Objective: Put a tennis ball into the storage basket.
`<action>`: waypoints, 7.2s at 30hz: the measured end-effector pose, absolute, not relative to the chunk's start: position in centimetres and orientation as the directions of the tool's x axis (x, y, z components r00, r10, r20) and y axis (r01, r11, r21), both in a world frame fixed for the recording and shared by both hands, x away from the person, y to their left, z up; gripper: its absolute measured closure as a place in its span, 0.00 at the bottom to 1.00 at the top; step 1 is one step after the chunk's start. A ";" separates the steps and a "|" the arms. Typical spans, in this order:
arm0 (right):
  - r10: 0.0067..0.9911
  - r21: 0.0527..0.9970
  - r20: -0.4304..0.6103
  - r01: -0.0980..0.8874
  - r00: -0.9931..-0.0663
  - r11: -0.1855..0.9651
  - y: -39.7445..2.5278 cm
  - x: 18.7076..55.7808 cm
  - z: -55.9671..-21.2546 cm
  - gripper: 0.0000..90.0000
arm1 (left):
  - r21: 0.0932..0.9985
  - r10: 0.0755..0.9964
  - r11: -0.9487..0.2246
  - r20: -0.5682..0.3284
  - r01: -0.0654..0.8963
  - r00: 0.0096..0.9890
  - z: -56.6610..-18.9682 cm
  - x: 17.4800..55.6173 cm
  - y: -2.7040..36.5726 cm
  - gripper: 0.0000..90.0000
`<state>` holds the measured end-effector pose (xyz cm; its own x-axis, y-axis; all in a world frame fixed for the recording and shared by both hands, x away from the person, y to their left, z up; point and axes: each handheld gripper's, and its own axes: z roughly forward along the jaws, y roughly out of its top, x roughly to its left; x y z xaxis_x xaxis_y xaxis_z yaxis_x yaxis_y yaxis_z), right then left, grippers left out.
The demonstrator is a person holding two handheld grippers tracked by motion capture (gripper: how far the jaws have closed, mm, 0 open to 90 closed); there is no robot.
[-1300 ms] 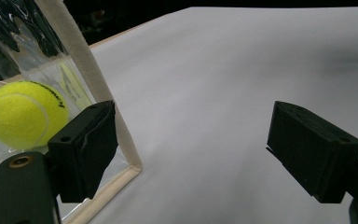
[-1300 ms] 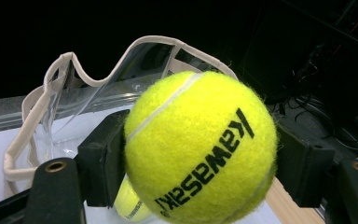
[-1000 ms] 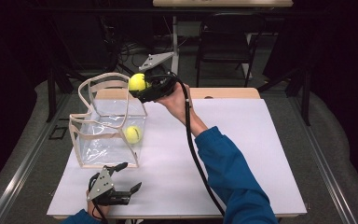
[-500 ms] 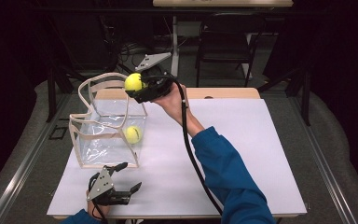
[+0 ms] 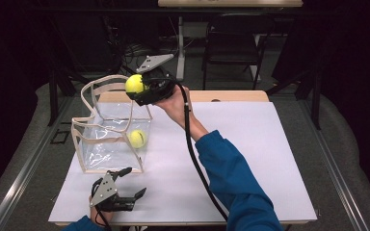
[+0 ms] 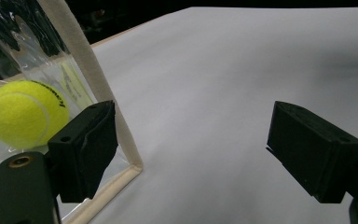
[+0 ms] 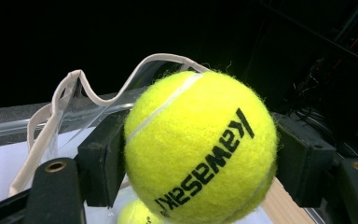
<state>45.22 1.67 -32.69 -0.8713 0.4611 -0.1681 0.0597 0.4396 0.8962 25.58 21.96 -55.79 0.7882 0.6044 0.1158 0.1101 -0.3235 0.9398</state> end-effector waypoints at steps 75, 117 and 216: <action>0.404 0.884 -0.186 0.028 -0.896 0.468 5.8 44.2 -33.5 0.29 | 0.941 0.609 -0.320 0.113 0.112 0.785 -55.8 25.5 22.1 0.18; 0.371 0.867 -0.184 0.028 -0.910 0.498 7.3 44.1 -33.9 0.29 | 0.940 0.608 -0.322 0.115 0.111 0.785 -55.7 25.5 22.2 0.18; 0.406 0.804 -0.065 0.193 -0.912 0.563 1.3 44.7 -35.9 0.00 | 0.936 0.606 -0.331 0.116 0.117 0.787 -55.8 25.6 21.7 0.18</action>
<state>44.71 1.26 -35.87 -0.9117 0.4057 -0.0647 0.1934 0.5628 0.8036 25.62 21.66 -55.80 0.7867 0.6062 0.1165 0.1167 -0.3314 0.9362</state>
